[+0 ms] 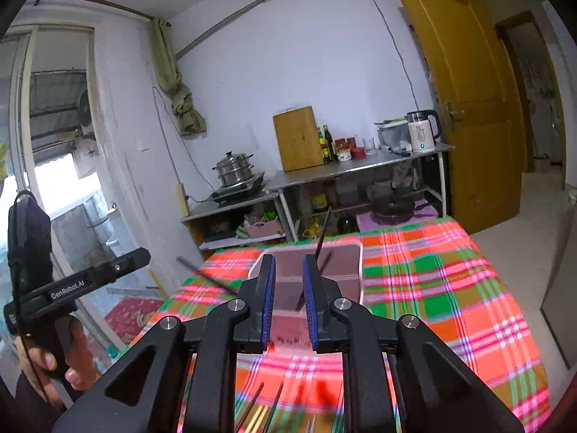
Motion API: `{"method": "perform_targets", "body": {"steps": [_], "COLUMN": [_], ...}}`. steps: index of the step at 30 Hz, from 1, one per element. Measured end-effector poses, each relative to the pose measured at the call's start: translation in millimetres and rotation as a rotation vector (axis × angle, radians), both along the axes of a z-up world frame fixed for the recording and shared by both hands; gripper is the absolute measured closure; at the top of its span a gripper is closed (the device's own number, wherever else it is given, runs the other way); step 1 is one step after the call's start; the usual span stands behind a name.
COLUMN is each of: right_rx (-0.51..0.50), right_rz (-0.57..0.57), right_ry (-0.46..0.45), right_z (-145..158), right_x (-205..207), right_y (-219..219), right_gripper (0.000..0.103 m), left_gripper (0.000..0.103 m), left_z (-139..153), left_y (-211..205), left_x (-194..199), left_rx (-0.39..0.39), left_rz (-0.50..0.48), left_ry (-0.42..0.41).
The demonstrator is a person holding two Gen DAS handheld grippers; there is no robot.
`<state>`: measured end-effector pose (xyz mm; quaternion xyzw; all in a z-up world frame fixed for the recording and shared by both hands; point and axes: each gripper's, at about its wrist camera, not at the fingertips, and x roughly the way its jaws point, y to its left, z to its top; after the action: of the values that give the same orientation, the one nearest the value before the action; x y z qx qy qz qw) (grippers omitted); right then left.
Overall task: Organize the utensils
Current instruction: 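Withdraw both open tools from the basket toward the remaining chopsticks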
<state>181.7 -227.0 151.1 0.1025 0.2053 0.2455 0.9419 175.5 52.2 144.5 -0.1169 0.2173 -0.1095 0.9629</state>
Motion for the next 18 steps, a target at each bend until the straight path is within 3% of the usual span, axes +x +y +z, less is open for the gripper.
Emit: {"method": "perform_targets", "body": {"steps": [9,18], "right_rx": [0.006,-0.005], "right_rz": [0.032,0.054], "right_ry": [0.063,0.161], "right_z": [-32.4,-71.7], "right_x": [-46.0,-69.7], "right_y": [-13.9,-17.6], "right_gripper": [0.087,0.087], "left_gripper": [0.091,0.091], "left_z": [-53.5,-100.7], "left_y": [-16.2,-31.6], "left_x": [-54.9,-75.9], "left_rx": [0.013,0.028], "left_rz": [-0.047,-0.086], "left_ry": [0.080,0.190]}}
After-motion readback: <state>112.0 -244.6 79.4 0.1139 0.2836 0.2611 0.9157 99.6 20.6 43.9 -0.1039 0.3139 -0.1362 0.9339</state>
